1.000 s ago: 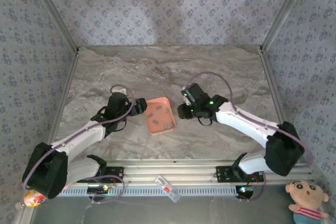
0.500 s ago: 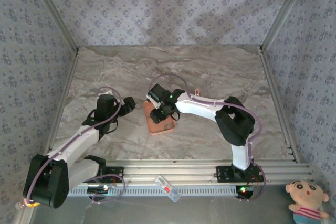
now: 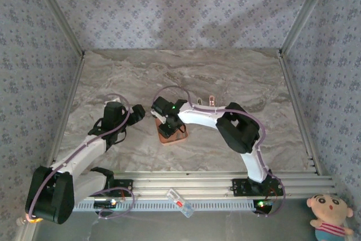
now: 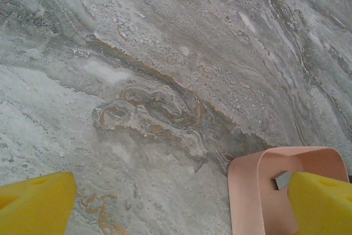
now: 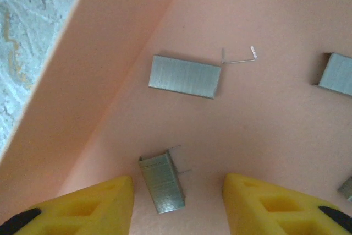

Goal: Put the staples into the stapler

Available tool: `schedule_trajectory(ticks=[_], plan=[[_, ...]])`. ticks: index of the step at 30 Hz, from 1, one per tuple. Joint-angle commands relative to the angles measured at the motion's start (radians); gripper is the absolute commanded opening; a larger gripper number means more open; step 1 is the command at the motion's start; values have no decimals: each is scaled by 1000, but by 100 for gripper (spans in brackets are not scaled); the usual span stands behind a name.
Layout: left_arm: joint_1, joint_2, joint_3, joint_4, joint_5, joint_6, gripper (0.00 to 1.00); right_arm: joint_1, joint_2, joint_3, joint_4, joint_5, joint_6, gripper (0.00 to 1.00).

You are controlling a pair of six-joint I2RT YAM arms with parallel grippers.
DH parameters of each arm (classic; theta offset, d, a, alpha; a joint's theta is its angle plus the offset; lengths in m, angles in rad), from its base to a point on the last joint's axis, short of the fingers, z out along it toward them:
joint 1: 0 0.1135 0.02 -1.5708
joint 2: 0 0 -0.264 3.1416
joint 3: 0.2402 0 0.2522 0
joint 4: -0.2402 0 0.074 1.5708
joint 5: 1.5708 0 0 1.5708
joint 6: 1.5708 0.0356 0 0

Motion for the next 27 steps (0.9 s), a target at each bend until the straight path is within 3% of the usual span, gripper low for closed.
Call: schedule_trajectory(ticks=[1, 8, 15, 22, 27], plan=[[9, -13, -1, -13, 5, -8, 98, 12, 47, 19, -3, 32, -17, 43], [9, -17, -1, -17, 6, -6, 98, 34, 63, 10, -3, 63, 8, 25], [9, -29, 5, -24, 15, 4, 98, 32, 7, -19, 44, 63, 63, 17], [-21, -37, 28, 23, 24, 24, 98, -3, -204, -146, 116, 77, 179, 17], [-135, 52, 96, 56, -7, 60, 97, -49, -416, -347, 156, 89, 299, 17]])
